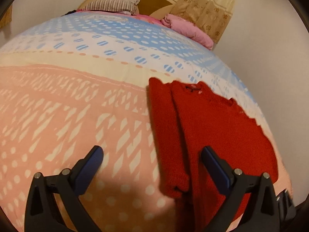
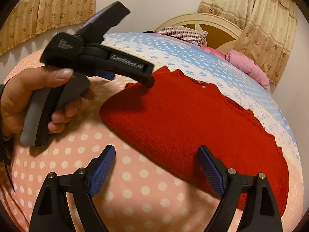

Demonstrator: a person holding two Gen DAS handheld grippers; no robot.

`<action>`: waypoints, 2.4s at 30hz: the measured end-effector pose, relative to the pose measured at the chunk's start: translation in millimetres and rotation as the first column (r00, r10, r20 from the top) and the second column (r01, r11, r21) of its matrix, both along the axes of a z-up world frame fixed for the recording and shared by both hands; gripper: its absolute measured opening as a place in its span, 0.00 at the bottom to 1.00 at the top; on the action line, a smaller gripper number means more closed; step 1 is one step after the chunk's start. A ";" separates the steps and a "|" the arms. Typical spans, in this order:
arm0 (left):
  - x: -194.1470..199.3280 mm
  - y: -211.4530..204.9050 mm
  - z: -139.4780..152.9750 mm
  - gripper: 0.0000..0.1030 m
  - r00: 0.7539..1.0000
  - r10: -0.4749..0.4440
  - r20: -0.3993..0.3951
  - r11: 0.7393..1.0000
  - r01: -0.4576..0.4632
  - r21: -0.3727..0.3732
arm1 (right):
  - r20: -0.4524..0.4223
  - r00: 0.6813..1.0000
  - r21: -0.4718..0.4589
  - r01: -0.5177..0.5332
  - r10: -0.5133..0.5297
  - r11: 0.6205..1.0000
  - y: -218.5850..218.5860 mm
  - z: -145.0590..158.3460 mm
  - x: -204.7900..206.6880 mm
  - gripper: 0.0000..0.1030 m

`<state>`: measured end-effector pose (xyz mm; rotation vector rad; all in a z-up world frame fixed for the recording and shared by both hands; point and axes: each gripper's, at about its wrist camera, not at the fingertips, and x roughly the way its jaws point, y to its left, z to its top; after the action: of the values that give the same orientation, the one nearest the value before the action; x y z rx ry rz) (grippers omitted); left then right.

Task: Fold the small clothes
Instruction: 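Grasp the folded sweater edge with the left gripper while the right gripper grasps beside it, then lift the sweater edge with both grippers and fold it over onto itself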

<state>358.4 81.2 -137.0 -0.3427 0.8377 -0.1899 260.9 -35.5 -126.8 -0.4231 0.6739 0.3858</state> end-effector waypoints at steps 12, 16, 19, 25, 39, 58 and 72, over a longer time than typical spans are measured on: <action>28.7 -16.8 0.7 0.79 0.994 -0.109 0.013 0.994 0.109 -0.028 | 0.102 0.993 -0.172 -0.045 0.064 0.984 50.1 -9.8 -3.0 0.85; 35.5 -15.8 -1.3 0.74 0.993 -0.120 0.009 0.990 0.120 -0.067 | 0.119 0.990 -0.192 -0.054 0.078 0.980 55.1 -10.2 -2.6 0.85; 36.8 -13.9 -2.4 0.69 0.992 -0.127 0.009 0.988 0.127 -0.093 | 0.108 0.991 -0.198 -0.054 0.077 0.979 55.8 -11.6 0.3 0.78; 40.4 -14.8 -5.2 0.55 0.988 -0.153 0.007 0.979 0.152 -0.132 | 0.089 0.994 -0.190 -0.049 0.067 0.980 58.4 -13.1 6.7 0.66; 39.5 -11.3 -4.0 0.17 0.989 -0.149 0.003 0.972 0.147 -0.186 | 0.026 0.998 -0.075 -0.049 0.051 0.996 43.8 -6.4 11.7 0.10; 29.1 -50.7 59.3 0.16 0.975 -0.206 0.084 0.942 0.221 -0.254 | 0.023 0.999 0.213 0.017 -0.022 0.977 -12.5 24.9 5.1 0.08; 29.3 -117.9 90.5 0.15 0.952 -0.278 0.124 0.918 0.302 -0.257 | 0.051 0.990 0.344 0.106 -0.131 0.933 -83.7 42.0 -7.7 0.08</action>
<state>387.7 -36.7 -46.5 -0.4653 0.7763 -0.5991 253.1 -119.2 -84.8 -0.0651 0.5447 0.3621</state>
